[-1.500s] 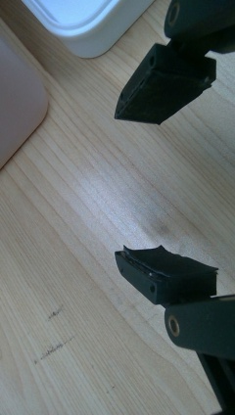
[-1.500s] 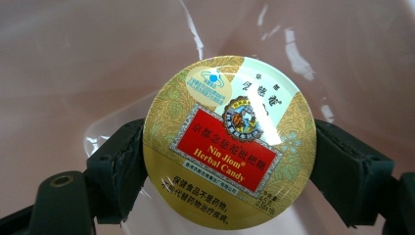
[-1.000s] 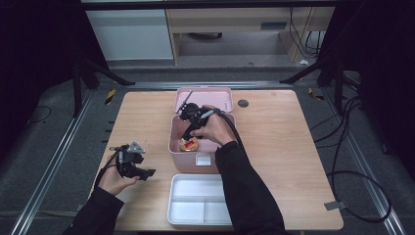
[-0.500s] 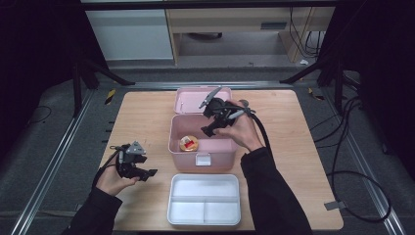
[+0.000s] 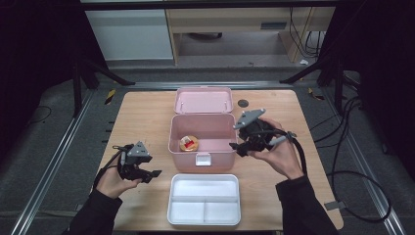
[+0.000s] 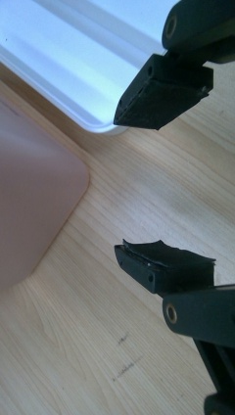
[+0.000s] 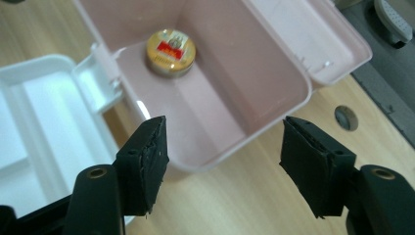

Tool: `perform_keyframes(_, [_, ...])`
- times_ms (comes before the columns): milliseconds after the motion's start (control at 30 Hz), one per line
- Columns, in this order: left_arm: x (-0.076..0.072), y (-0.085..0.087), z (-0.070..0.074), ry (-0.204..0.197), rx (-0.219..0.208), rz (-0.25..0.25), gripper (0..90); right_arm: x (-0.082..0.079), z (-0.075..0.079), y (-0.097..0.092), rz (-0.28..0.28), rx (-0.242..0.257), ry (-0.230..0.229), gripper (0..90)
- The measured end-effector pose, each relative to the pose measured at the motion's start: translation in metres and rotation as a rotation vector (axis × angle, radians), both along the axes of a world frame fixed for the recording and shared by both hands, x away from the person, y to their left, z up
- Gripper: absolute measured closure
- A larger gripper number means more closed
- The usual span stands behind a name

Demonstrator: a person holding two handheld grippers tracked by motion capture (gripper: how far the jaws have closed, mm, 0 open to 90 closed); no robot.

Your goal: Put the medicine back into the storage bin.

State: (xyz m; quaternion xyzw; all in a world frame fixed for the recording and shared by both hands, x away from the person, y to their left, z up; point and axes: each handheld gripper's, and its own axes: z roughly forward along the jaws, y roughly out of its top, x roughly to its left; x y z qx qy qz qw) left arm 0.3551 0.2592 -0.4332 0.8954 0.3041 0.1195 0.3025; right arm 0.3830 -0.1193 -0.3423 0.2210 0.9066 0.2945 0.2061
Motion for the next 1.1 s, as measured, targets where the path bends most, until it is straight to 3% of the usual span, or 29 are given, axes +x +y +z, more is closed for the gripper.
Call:
perform_keyframes(300, [-0.010, -0.021, -0.001, 0.033, 0.022, -0.132, 42.0, -0.031, -0.042, -0.017, 0.050, -0.011, 0.047, 38.4])
perform_keyframes(433, [-0.013, -0.028, -0.002, 0.040, 0.038, -0.172, 44.2, -0.036, -0.055, -0.016, 0.072, -0.055, 0.070, 39.6])
perform_keyframes(467, [-0.016, -0.034, -0.004, 0.059, 0.029, -0.204, 45.9, -0.039, -0.063, -0.014, 0.089, -0.063, 0.094, 40.9])
perform_keyframes(533, [-0.018, -0.037, -0.004, 0.064, 0.029, -0.218, 46.8, -0.040, -0.067, -0.012, 0.097, -0.069, 0.105, 41.8])
perform_keyframes(600, [-0.022, -0.045, -0.006, 0.066, 0.053, -0.258, 49.9, -0.045, -0.076, -0.006, 0.126, -0.085, 0.131, 43.4])
perform_keyframes(800, [-0.030, -0.059, -0.010, 0.077, 0.087, -0.314, 54.7, -0.056, -0.088, 0.001, 0.165, -0.102, 0.177, 49.1])
perform_keyframes(1100, [-0.037, -0.078, -0.020, 0.115, 0.157, -0.392, 63.8, -0.066, -0.108, 0.023, 0.272, -0.207, 0.246, 61.8])
